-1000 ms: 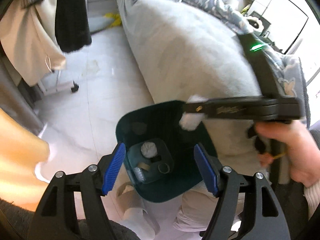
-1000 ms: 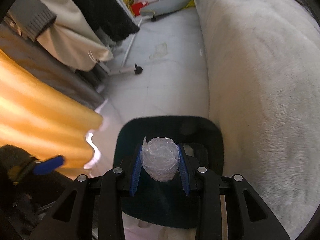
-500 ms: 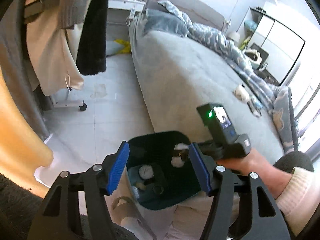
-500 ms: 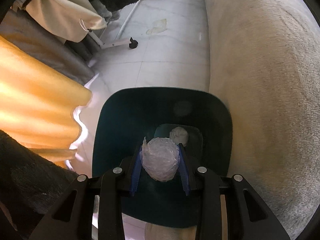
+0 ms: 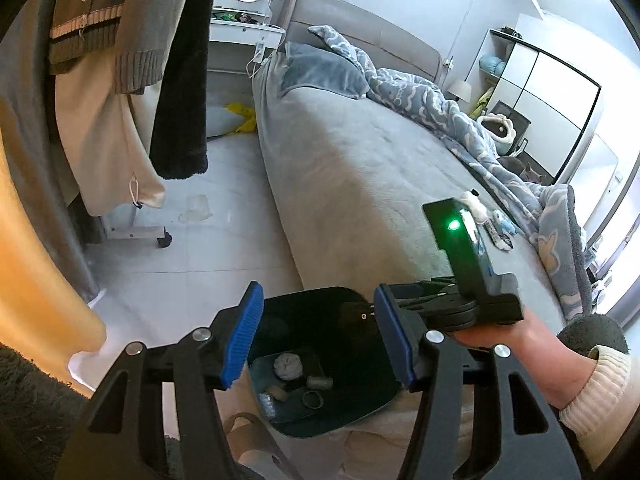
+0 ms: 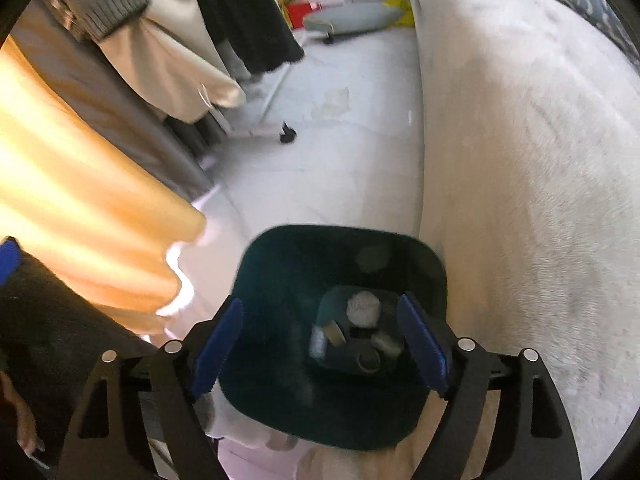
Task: Collect trash
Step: 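Move both grippers back over the remaining items on the bed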
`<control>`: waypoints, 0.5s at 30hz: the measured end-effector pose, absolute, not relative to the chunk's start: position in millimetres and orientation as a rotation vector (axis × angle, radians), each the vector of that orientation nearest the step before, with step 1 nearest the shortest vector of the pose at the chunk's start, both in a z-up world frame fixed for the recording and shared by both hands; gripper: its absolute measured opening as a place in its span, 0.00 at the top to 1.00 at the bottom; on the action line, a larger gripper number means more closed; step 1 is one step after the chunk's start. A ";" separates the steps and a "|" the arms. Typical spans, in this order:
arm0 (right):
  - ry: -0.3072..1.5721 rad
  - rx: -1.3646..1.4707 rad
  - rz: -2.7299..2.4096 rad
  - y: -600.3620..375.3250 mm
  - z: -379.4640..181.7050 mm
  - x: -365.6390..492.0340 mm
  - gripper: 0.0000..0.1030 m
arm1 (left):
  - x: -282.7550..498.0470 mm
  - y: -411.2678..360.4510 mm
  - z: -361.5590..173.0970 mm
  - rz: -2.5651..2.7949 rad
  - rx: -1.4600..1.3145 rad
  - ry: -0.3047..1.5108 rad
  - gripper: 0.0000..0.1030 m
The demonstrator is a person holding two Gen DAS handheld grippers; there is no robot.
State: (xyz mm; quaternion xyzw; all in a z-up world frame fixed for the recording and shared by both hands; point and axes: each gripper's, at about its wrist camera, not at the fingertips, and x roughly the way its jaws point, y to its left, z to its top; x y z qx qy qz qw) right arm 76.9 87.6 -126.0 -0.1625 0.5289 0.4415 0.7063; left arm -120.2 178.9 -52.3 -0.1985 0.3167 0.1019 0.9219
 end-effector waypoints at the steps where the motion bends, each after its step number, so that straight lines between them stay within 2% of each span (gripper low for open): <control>1: 1.169 -0.365 0.985 85.3 -123.3 76.0 0.21 | -119.4 177.4 -51.7 0.207 -0.406 0.648 0.42; 15: 1.011 -0.322 0.971 33.7 -73.9 76.5 0.21 | -91.9 140.6 -50.8 0.147 -0.382 0.643 0.42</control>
